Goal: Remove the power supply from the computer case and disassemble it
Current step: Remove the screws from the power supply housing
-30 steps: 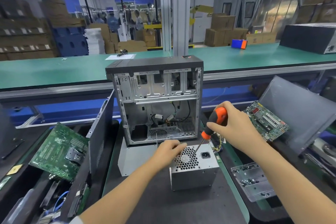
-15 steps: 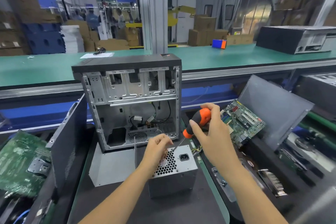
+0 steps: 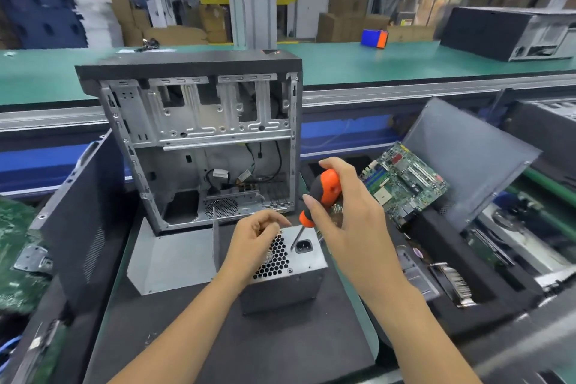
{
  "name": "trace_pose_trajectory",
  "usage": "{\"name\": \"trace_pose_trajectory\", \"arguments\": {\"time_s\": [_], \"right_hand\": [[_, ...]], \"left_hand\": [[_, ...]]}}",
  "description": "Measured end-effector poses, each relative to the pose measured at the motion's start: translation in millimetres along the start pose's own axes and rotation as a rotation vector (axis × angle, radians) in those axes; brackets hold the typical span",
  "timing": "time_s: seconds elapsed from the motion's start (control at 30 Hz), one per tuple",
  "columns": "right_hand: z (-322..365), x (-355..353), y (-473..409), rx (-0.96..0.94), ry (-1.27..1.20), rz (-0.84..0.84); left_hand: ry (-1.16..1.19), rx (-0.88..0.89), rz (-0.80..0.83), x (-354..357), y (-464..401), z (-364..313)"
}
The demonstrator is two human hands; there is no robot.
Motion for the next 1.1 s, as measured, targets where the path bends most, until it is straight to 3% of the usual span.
{"name": "trace_pose_trajectory", "arguments": {"time_s": [0.77,1.1], "right_hand": [[-16.4,-7.4,2.2,0.030,-0.090,-0.010],[-10.7,-8.0,-3.6,0.018,0.000,0.004]], "left_hand": [[-0.083,-0.028,0.040,5.5,4.1,0.1],[-0.104,-0.017,0.073,7.8,4.4,1.5]]}}
Point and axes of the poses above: each hand's wrist, its own y-axis away from the middle knuckle, its own x-axis out of the palm, z = x × y, the point moved 9 cm from there along -y, towards the middle knuckle, and after that the axes turned 13 degrees about x, right-handed, at the moved point
